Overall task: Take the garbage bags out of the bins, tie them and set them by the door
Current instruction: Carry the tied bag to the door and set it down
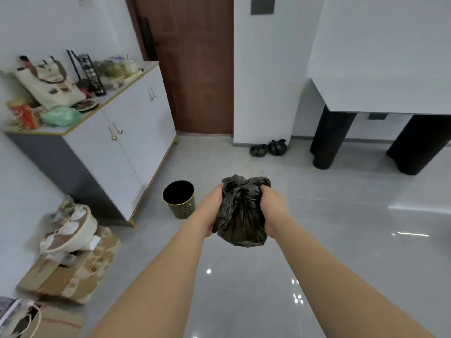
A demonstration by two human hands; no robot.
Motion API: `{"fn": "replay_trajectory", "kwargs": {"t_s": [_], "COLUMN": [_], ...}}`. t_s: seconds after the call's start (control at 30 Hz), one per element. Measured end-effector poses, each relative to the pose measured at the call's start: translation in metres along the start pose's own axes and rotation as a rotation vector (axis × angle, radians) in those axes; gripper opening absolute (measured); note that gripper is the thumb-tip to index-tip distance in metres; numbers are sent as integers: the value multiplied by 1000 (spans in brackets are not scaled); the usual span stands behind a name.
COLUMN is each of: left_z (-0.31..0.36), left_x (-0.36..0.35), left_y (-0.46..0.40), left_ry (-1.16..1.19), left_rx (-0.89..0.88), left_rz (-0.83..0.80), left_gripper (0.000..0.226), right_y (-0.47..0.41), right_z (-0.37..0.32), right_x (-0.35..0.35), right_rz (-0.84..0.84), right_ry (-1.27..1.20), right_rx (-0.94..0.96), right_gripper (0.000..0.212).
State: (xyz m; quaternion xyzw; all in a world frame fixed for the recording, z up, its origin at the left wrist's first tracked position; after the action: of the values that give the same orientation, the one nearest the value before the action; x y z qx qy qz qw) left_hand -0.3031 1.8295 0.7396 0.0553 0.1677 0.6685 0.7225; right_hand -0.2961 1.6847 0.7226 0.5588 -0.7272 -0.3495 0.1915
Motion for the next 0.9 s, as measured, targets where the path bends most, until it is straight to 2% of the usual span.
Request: {"fn": "replay_trajectory", "kwargs": {"t_s": [0.2,0.33,0.57,0.9], "left_z": [12,30,105,175], "left_x": [-6,24,59,47], "left_y": [-82,-159,-322,-577], "left_ry": [-15,-34,-45,-139], "left_rx": [32,52,47,-5], "left_rz": [-8,76,145,190], "left_gripper": [47,43,31,33], "right_y": [-64,-124,-232,-407], "right_z": [-44,-89,-219,-388], "right_x": [-14,-53,-130,-170], "right_rz": [4,-8,-23,-39], "right_ry": [-7,28,16,-74], "right_rx": [-37,-51,-38,-37], "right_gripper": [36,34,34,37]}}
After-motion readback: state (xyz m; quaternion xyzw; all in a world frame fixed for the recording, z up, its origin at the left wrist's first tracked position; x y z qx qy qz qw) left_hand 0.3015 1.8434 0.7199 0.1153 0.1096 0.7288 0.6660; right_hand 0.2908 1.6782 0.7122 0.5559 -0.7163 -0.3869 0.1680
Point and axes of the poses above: each hand's wrist, its own y-axis away from the middle knuckle, its own x-axis out of the back of the hand, z = x × y, the point moved 9 cm from there along -y, towards the middle knuckle, and after that the axes turned 14 degrees about -x, right-handed, at the moved point
